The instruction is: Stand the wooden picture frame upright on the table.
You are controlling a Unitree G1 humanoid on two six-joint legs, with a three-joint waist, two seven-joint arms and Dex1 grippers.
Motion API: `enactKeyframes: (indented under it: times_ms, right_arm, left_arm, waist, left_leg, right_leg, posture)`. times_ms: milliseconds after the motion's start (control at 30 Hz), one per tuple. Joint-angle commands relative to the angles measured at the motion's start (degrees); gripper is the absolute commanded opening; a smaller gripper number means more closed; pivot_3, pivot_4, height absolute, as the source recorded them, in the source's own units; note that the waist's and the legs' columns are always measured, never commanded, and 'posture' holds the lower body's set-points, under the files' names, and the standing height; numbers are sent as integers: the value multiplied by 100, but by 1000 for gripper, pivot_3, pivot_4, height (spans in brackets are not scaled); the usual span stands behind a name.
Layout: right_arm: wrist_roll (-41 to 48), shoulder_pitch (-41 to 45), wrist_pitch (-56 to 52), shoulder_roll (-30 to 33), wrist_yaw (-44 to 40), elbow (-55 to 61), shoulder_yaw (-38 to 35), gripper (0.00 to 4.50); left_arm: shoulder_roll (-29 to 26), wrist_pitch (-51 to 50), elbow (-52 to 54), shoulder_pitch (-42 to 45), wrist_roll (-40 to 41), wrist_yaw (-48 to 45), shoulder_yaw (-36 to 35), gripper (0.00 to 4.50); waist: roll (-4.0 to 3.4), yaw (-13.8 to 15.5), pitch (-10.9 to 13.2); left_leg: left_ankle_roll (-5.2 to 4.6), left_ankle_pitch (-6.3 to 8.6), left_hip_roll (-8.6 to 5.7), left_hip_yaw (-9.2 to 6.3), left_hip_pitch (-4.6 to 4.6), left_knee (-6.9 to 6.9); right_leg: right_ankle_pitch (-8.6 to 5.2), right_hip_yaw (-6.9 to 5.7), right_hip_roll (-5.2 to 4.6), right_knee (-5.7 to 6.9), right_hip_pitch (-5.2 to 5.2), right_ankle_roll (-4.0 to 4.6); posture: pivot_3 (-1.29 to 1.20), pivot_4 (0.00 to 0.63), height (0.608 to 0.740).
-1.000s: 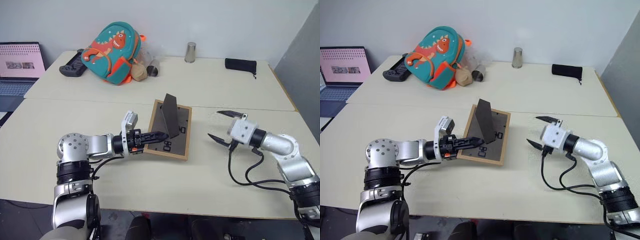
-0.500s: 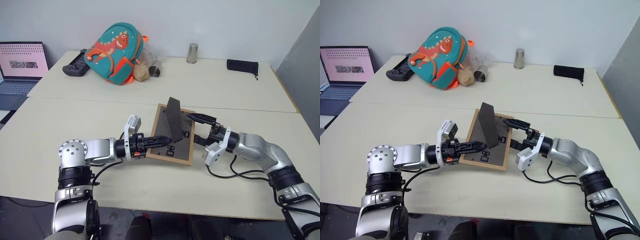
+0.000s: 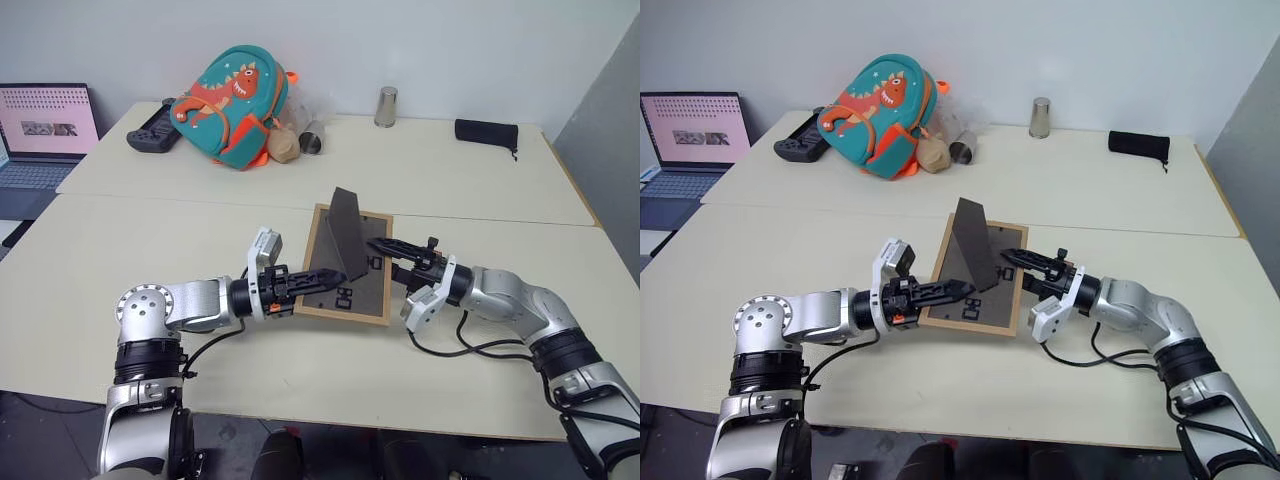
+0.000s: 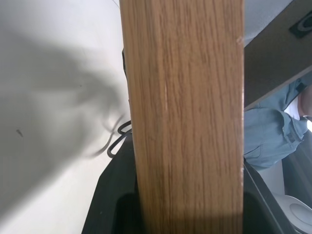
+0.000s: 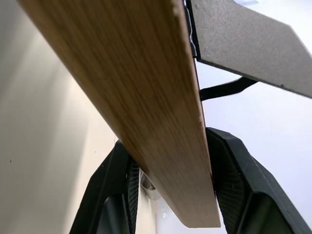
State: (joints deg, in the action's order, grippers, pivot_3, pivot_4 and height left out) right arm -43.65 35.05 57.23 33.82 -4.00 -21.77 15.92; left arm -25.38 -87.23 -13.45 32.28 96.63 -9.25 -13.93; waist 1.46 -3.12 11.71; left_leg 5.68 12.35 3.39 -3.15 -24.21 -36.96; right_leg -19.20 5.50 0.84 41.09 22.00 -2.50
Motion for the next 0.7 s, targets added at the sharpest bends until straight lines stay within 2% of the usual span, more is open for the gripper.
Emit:
enactKeyframes:
  times_ms: [33, 133, 300, 433, 533, 700]
  right_arm:
    - [260, 118, 139, 109, 92, 163, -74, 1686]
    - [450, 58, 141, 205, -5, 115, -96, 1341]
    - [1279, -61, 12, 312, -532, -76, -44, 1312]
    - [3408, -304, -1088, 204, -2278, 74, 220, 1311]
    - [4738, -337, -2469, -66, -3252, 512, 126, 1310]
    - [6099, 27, -4783, -395, -4092, 928, -265, 1310]
  left_arm:
    - [-193, 84, 347, 7, 3, -78, 95, 1926]
    - [-457, 246, 294, 40, -185, -195, -51, 2554]
    - [-994, 672, 64, 271, -619, -462, -407, 3511]
    - [-1561, 1094, 1148, -54, -1586, -1065, -217, 4421]
    - [-1775, 1669, 1970, -388, -2427, -1327, 54, 4500]
    - [-1919, 2546, 3137, -914, -3554, -1608, 397, 4500]
  waist:
    - [0, -1, 0]
    - [0, -5, 0]
    - [0, -9, 0]
    - [0, -13, 0]
    - [0, -12, 1]
    - [-3, -4, 2]
  left_leg:
    - [0, 0, 0, 1, 1, 0]
    - [0, 0, -1, 1, 4, 0]
    - [-1, 1, 0, 0, 20, 2]
    - [-2, 2, 0, 1, 31, 5]
    - [-2, 2, 4, 1, 38, 7]
    - [-3, 2, 7, -4, 40, 6]
  right_leg:
    - [0, 1, 0, 0, -1, 0]
    - [0, 1, 0, 0, -3, 0]
    - [0, 1, 2, -1, -20, 0]
    - [0, 1, 0, -11, -36, 0]
    - [0, 0, -1, -21, -50, 0]
    - [0, -3, 3, -16, -50, 0]
  posture:
    - [0, 150, 740]
    - [0, 150, 740]
    - [0, 150, 740]
    - [0, 150, 740]
    - [0, 150, 740]
    - [0, 150, 740]
